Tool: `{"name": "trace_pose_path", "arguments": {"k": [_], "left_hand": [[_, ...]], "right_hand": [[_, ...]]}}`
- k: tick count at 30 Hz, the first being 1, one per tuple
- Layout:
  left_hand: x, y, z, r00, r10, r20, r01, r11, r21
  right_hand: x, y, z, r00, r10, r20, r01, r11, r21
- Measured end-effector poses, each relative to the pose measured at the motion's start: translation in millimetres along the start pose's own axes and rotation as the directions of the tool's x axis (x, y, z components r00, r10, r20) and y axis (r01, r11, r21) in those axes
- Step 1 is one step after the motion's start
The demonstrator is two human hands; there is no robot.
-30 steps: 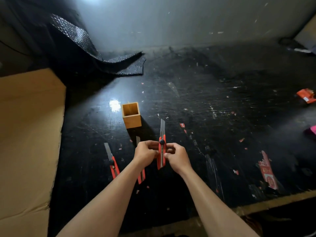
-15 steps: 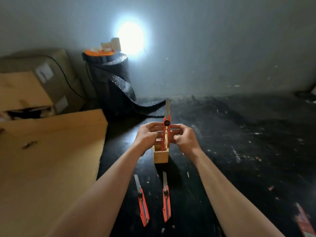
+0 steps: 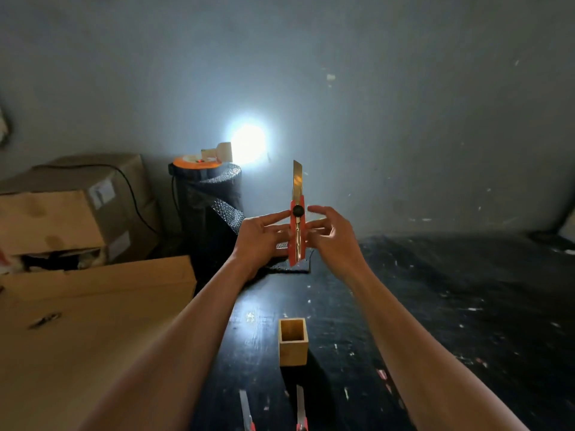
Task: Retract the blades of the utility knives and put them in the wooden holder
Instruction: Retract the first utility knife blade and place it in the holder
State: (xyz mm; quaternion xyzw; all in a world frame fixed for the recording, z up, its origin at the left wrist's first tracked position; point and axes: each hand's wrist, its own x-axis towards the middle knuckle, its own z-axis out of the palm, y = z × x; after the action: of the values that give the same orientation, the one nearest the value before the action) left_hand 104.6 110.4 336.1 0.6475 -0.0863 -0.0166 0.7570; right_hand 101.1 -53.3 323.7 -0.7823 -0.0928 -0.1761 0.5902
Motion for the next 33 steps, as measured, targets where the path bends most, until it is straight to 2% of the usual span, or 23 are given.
{"name": "trace_pose_path", "arguments": {"k": [5, 8, 19, 26, 30, 33], "left_hand": [[6.0, 14.9, 1.5, 0.999, 0.050, 0.010, -0.050, 0.998, 0.038], [8.2, 18.2, 1.6, 0.998, 0.056, 0.005, -0.056, 0.997, 0.046], [4.9, 8.6, 12.0, 0.999, 0.052, 0.006, -0.052, 0.996, 0.070], [2.9, 14.0, 18.1, 0.998, 0.068, 0.008, -0.069, 0.996, 0.063], [5.0, 19.1, 16.3, 0.997, 0.081, 0.017, -0.082, 0.995, 0.051], [5.5, 22.9, 14.7, 0.996, 0.089, 0.018, -0.090, 0.995, 0.047]], "right_hand": [[21.3, -18.5, -1.4, 0.985, -0.172, -0.030, 0.168, 0.980, -0.105], [24.2, -23.2, -4.3, 0.976, -0.215, -0.028, 0.210, 0.970, -0.120], [16.2, -19.5, -20.4, 0.975, -0.222, 0.009, 0.220, 0.958, -0.186], [21.0, -23.5, -22.6, 0.967, -0.252, 0.022, 0.245, 0.908, -0.341], [19.5, -27.8, -18.0, 0.963, -0.270, -0.021, 0.252, 0.920, -0.300], [22.5, -28.2, -16.5, 0.955, -0.295, 0.015, 0.283, 0.899, -0.333]]}}
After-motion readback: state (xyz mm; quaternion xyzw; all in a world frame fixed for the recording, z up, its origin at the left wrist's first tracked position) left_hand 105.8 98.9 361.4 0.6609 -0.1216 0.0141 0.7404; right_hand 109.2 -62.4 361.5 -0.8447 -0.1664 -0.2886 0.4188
